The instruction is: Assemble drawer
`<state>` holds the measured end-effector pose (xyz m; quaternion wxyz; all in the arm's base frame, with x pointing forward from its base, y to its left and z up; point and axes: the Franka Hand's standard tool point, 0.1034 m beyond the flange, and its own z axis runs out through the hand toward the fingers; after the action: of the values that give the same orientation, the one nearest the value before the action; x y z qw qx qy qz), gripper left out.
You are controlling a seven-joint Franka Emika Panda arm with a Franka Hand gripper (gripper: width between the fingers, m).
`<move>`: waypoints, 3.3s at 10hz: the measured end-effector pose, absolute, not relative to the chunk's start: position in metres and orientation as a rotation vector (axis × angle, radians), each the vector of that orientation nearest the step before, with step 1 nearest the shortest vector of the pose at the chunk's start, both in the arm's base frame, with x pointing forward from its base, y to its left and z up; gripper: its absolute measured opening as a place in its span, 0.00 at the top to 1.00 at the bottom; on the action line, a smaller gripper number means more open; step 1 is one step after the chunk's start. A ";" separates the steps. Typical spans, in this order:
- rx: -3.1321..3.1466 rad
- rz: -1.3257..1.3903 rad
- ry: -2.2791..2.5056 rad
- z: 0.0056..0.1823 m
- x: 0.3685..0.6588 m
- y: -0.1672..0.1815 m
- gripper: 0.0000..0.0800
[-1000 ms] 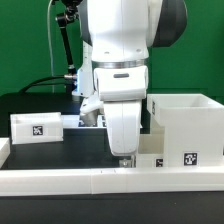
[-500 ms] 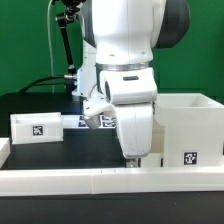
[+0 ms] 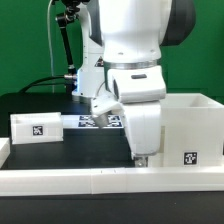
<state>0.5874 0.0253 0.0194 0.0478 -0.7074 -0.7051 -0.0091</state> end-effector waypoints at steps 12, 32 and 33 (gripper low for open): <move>-2.238 -0.044 -2.173 0.036 0.542 -0.048 0.19; -3.053 -0.151 -0.783 0.062 0.449 -0.110 0.19; -3.068 -0.152 -0.710 0.062 0.449 -0.110 0.19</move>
Offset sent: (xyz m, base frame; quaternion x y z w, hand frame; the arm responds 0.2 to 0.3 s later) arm -0.0027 0.0272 0.0074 -0.0144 0.0072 0.0159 0.9997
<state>0.4492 -0.1096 0.0620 -0.0055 -0.9731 -0.2254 -0.0482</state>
